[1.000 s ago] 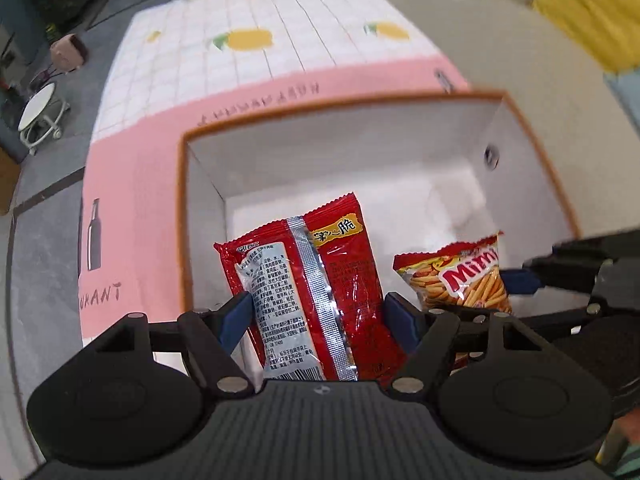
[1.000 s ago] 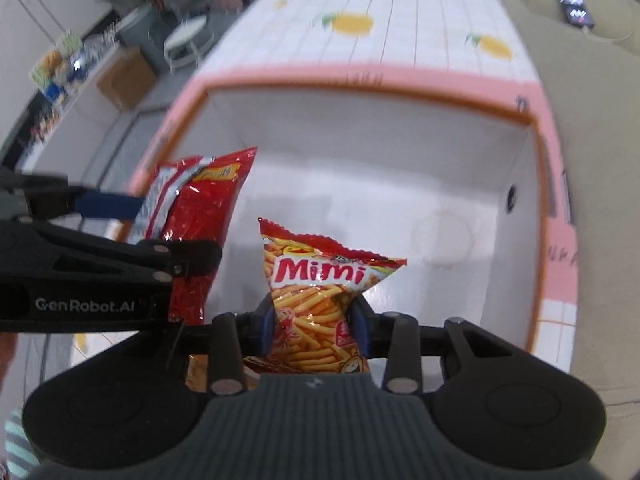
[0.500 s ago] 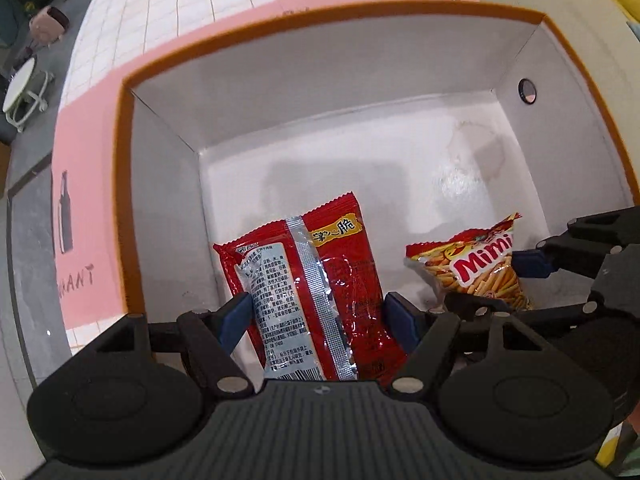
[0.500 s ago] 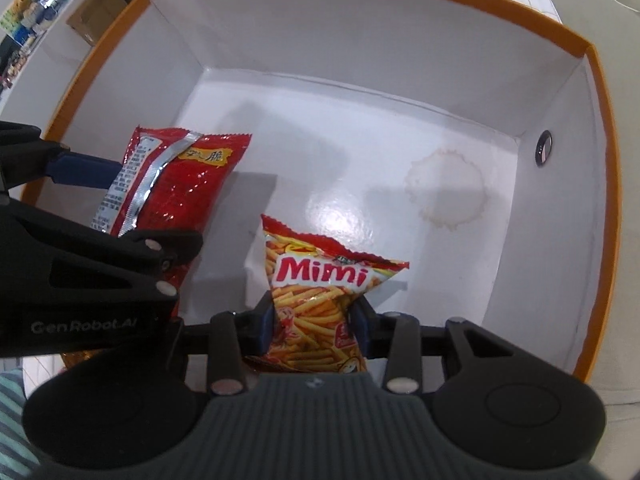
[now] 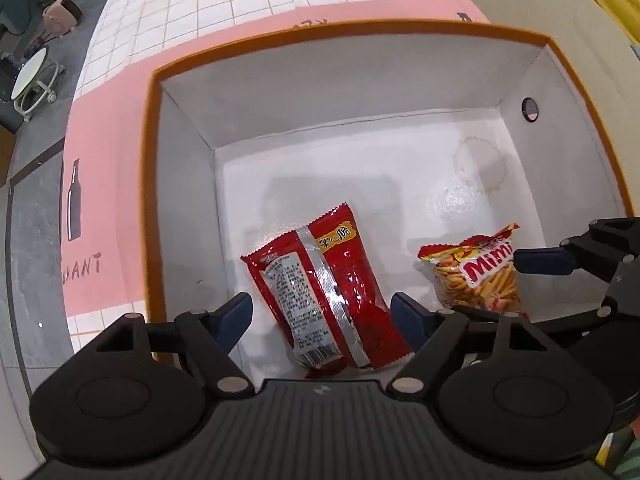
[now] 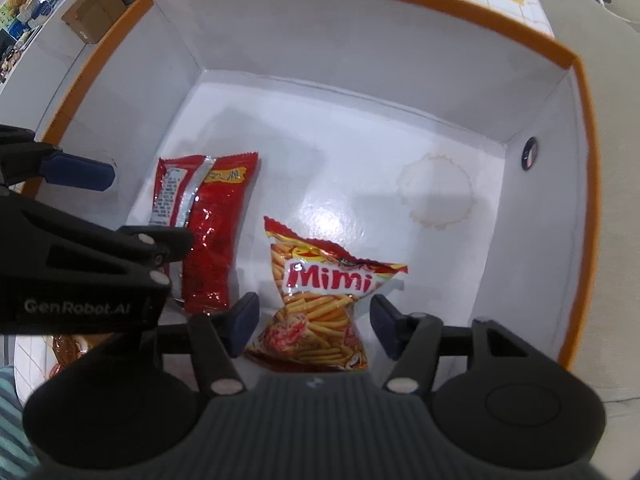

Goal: Organize snacks
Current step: 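Lift both tools out of the box back toward the remaining snacks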

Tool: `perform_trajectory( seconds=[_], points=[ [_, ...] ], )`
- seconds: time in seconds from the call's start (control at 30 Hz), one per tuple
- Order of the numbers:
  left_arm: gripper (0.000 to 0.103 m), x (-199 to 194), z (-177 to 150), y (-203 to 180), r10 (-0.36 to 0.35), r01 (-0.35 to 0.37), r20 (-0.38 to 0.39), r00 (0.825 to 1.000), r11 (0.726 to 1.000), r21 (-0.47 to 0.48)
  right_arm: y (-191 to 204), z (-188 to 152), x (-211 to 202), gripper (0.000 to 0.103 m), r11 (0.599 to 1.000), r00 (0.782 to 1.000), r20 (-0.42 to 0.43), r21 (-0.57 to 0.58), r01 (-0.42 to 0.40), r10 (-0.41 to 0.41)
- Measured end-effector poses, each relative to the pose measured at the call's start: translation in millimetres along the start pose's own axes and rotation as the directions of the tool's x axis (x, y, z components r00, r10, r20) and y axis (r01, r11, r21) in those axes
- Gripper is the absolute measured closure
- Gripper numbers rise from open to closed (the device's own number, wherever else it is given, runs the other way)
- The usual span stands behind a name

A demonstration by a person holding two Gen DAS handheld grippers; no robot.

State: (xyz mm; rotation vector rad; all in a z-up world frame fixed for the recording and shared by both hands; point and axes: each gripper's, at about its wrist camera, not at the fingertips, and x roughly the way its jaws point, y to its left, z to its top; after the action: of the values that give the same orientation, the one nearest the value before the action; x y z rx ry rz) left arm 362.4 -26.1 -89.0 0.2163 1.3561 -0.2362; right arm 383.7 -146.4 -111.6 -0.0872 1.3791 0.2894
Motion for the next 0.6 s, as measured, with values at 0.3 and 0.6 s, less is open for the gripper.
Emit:
perform_trajectory(
  seconds=[0.3, 0.6],
  points=[
    [0.011, -58, -18, 1, -0.012, 0.016, 0.122, 0.992, 1.0, -0.026, 7, -7, -37, 0.044, 1.0, 0.997, 0.08, 0.005, 0.007, -0.008],
    [0.011, -122, -48, 2, -0.02, 0.026, 0.204, 0.979, 0.999, -0.028, 23, -36, -96, 0.043, 1.0, 0.984, 0.177, -0.021, 0.004, 0.0]
  ],
)
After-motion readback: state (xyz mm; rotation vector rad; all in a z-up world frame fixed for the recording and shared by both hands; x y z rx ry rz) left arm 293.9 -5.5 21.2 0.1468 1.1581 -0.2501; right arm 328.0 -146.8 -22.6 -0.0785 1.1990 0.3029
